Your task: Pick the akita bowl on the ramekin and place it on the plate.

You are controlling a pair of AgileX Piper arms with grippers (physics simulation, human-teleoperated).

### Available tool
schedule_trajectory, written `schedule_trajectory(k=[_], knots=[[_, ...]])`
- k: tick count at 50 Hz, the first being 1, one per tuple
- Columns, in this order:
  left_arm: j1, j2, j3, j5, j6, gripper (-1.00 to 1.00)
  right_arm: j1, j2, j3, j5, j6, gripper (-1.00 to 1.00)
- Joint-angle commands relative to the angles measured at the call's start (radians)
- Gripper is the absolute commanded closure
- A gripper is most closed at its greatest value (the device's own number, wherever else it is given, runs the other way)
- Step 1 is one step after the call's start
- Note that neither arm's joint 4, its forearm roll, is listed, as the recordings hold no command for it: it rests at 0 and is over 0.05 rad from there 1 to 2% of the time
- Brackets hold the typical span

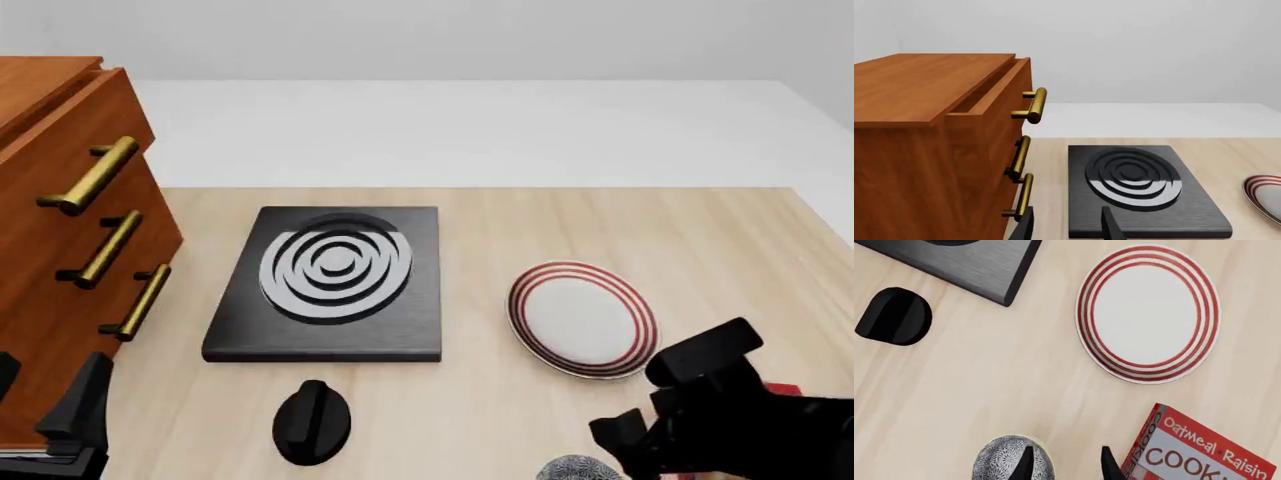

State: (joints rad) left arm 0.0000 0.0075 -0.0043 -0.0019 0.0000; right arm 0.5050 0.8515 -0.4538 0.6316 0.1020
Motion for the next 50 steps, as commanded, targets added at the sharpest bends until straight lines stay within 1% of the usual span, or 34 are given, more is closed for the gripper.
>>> schedule_trajectory(k=[1, 6, 7, 9, 11, 14, 20, 31, 39, 45, 50], knots=[[0.000, 0.000, 0.000, 0.000, 0.000, -1.00, -0.004, 0.010, 0.062, -0.007, -0.018, -1.00], [0.000, 0.000, 0.000, 0.000, 0.000, -1.00, -0.009, -0.001, 0.087, -0.002, -0.033, -1.00], [0.000, 0.000, 0.000, 0.000, 0.000, -1.00, -0.007, -0.021, 0.079, 0.033, -0.038, -1.00], [0.000, 0.000, 0.000, 0.000, 0.000, -1.00, -0.008, -0.032, 0.070, 0.058, -0.040, -1.00], [0.000, 0.000, 0.000, 0.000, 0.000, -1.00, -0.005, -0.025, 0.068, 0.057, -0.044, -1.00], [0.000, 0.000, 0.000, 0.000, 0.000, -1.00, -0.005, -0.035, 0.115, 0.017, -0.047, -1.00], [0.000, 0.000, 0.000, 0.000, 0.000, -1.00, -0.016, -0.024, 0.123, 0.014, -0.073, -1.00], [0.000, 0.000, 0.000, 0.000, 0.000, -1.00, 0.037, 0.025, 0.128, -0.019, -0.037, -1.00], [0.000, 0.000, 0.000, 0.000, 0.000, -1.00, 0.060, 0.048, 0.138, -0.044, -0.015, -1.00], [0.000, 0.000, 0.000, 0.000, 0.000, -1.00, 0.095, 0.073, 0.145, -0.069, 0.026, -1.00], [0.000, 0.000, 0.000, 0.000, 0.000, -1.00, 0.111, 0.086, 0.154, -0.087, 0.046, -1.00]])
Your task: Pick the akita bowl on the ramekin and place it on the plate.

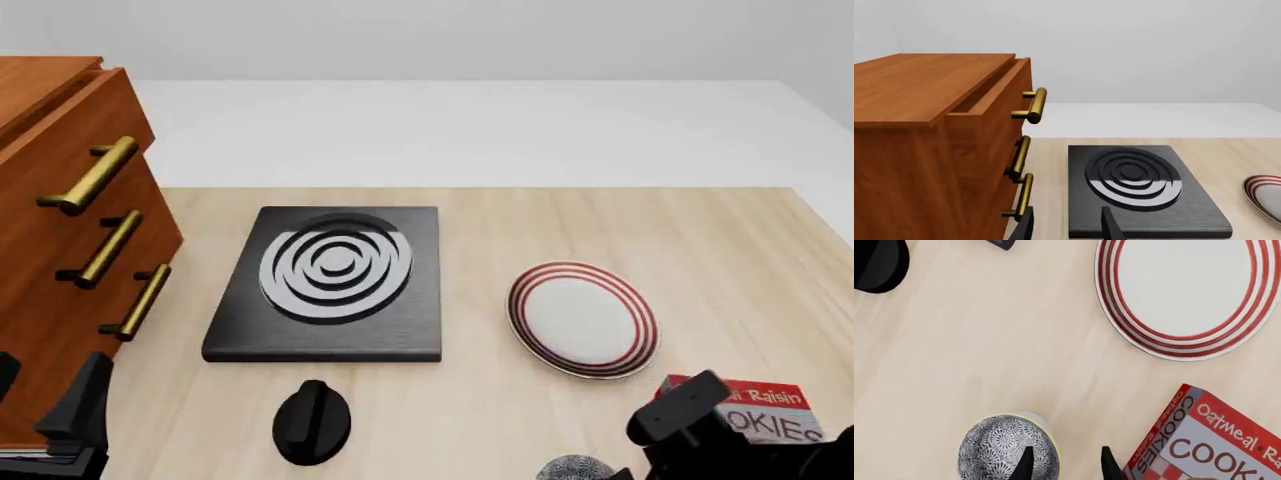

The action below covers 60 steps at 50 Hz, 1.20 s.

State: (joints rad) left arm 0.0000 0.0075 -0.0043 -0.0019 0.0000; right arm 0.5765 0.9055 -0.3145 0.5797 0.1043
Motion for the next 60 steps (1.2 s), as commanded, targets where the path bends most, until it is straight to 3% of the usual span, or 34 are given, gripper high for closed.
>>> schedule_trajectory(k=[1, 21, 41, 42, 47, 60], knots=[[0.000, 0.000, 0.000, 0.000, 0.000, -1.00, 0.042, 0.034, 0.015, -0.037, 0.049, -1.00], [0.000, 0.000, 0.000, 0.000, 0.000, -1.00, 0.099, 0.078, 0.040, -0.085, 0.131, -1.00], [0.000, 0.000, 0.000, 0.000, 0.000, -1.00, 0.090, 0.067, 0.037, -0.069, 0.122, -1.00], [0.000, 0.000, 0.000, 0.000, 0.000, -1.00, 0.086, 0.064, 0.035, -0.066, 0.114, 1.00], [0.000, 0.000, 0.000, 0.000, 0.000, -1.00, 0.048, 0.049, 0.033, -0.053, 0.077, 1.00], [0.000, 0.000, 0.000, 0.000, 0.000, -1.00, 0.056, 0.044, 0.025, -0.047, 0.087, 1.00]])
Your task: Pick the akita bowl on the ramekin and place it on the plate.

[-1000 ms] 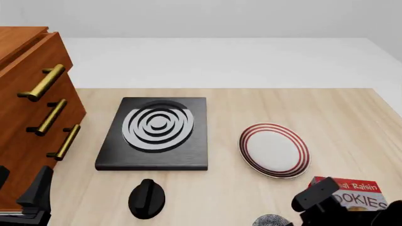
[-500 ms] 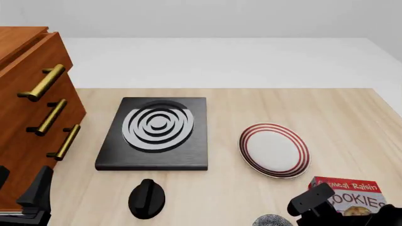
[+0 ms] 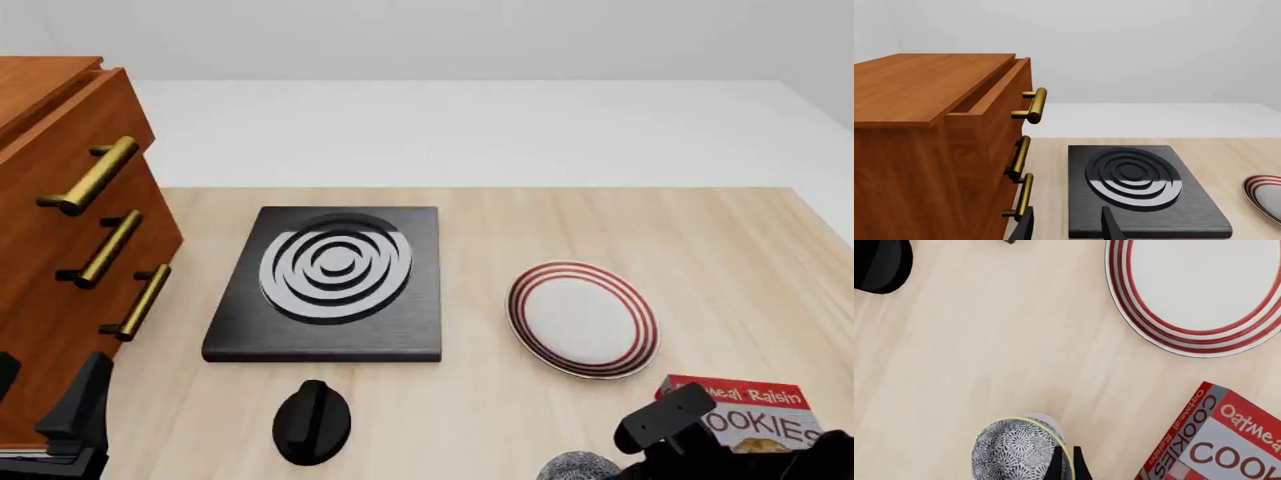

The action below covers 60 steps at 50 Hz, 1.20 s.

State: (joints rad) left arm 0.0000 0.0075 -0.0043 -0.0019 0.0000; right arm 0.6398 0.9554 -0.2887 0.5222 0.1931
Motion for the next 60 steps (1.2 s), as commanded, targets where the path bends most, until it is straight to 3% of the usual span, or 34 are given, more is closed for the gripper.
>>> schedule_trajectory(k=[1, 14, 19, 20, 24, 36, 54, 60], knots=[[0.000, 0.000, 0.000, 0.000, 0.000, -1.00, -0.009, -0.007, -0.001, 0.011, -0.002, 1.00], [0.000, 0.000, 0.000, 0.000, 0.000, -1.00, -0.029, -0.037, -0.051, 0.037, -0.028, 1.00], [0.000, 0.000, 0.000, 0.000, 0.000, -1.00, -0.058, -0.055, -0.087, 0.054, -0.076, 1.00], [0.000, 0.000, 0.000, 0.000, 0.000, -1.00, -0.040, -0.043, -0.102, 0.060, -0.056, 1.00], [0.000, 0.000, 0.000, 0.000, 0.000, -1.00, -0.070, -0.081, -0.152, 0.129, -0.104, 1.00], [0.000, 0.000, 0.000, 0.000, 0.000, -1.00, -0.102, -0.132, -0.293, 0.228, -0.141, 1.00], [0.000, 0.000, 0.000, 0.000, 0.000, -1.00, -0.226, -0.147, -0.405, 0.248, -0.186, 1.00], [0.000, 0.000, 0.000, 0.000, 0.000, -1.00, -0.266, -0.108, -0.453, 0.222, -0.171, 1.00]])
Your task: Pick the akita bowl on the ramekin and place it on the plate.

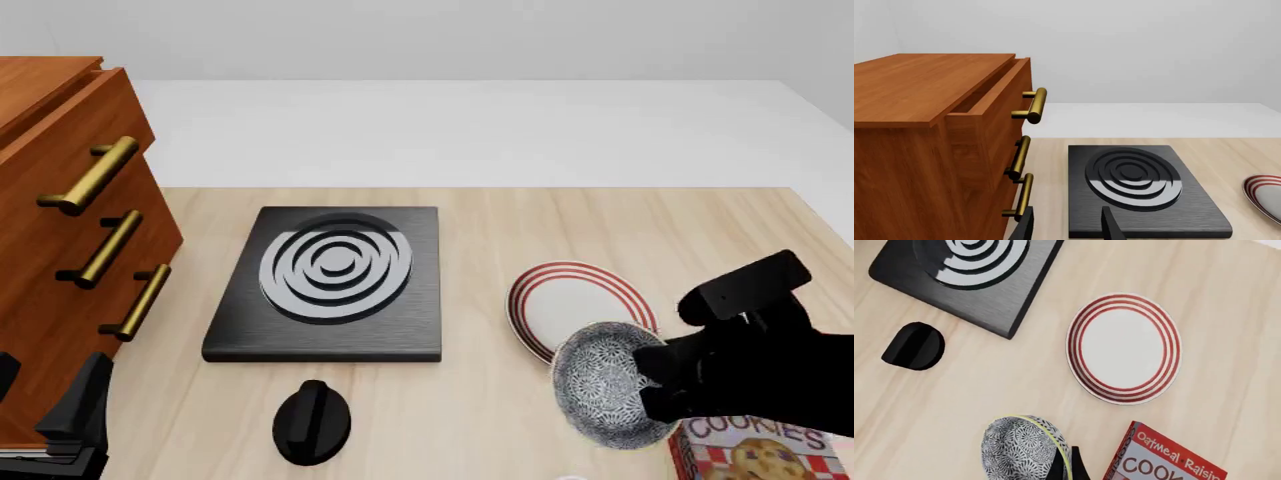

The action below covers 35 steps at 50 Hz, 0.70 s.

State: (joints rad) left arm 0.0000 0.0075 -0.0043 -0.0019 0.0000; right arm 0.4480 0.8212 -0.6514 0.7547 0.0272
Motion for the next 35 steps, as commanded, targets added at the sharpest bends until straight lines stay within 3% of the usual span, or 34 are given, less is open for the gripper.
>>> schedule_trajectory(k=[1, 13, 19, 35], knots=[[0.000, 0.000, 0.000, 0.000, 0.000, -1.00, -0.066, 0.036, -0.098, -0.014, 0.001, 1.00], [0.000, 0.000, 0.000, 0.000, 0.000, -1.00, -0.112, 0.152, -0.170, -0.135, 0.087, 1.00], [0.000, 0.000, 0.000, 0.000, 0.000, -1.00, -0.121, 0.209, -0.165, -0.204, 0.146, 1.00], [0.000, 0.000, 0.000, 0.000, 0.000, -1.00, -0.201, 0.277, -0.136, -0.317, 0.240, 1.00]])
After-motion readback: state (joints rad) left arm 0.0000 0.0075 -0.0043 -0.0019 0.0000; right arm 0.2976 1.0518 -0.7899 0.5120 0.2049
